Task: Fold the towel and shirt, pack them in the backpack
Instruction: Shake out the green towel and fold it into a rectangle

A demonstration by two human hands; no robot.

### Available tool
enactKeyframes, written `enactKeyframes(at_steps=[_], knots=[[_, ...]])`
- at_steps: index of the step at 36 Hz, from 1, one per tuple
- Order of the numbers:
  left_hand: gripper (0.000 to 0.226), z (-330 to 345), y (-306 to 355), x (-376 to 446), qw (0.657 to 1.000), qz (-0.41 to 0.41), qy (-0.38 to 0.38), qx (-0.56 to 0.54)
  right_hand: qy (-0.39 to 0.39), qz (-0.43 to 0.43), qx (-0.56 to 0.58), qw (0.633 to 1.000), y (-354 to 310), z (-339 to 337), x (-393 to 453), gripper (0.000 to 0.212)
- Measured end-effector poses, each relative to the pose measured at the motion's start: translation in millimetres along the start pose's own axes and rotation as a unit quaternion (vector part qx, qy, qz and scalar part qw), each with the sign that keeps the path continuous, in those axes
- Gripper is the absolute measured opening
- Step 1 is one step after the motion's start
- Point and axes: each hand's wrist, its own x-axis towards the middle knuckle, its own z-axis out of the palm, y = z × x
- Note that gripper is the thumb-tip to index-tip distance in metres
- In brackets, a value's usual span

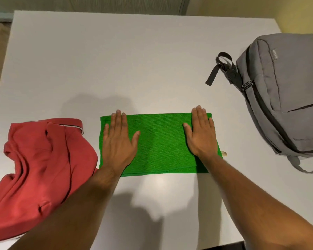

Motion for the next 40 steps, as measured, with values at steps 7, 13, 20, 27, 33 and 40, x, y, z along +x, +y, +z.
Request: enactKeyframes(at_steps=[7,13,20,27,33,40], knots=[[0.083,-1,-7,3,0.999,-0.048,0.017,-0.002,0.008,0.015,-0.005,1.000,6,0,6,0.071],[0.084,-2,-9,5,0.997,-0.074,0.018,0.004,0.005,0.013,-0.005,1.000,13,-2,14,0.072],[0.086,-3,2,8,0.995,-0.095,0.013,-0.001,-0.012,-0.006,0.018,1.000,17,-9,28,0.071],[0.080,-10,14,4,0.997,-0.075,0.014,0.013,0.090,0.121,0.077,0.986,4,-18,4,0.061],[0.077,1,23,-10,1.000,-0.007,-0.002,0.014,0.129,0.250,0.092,0.955,3,-24,-24,0.043],[0.077,9,20,-18,1.000,-0.008,-0.006,0.023,0.078,0.328,0.102,0.936,4,-33,-29,0.041]])
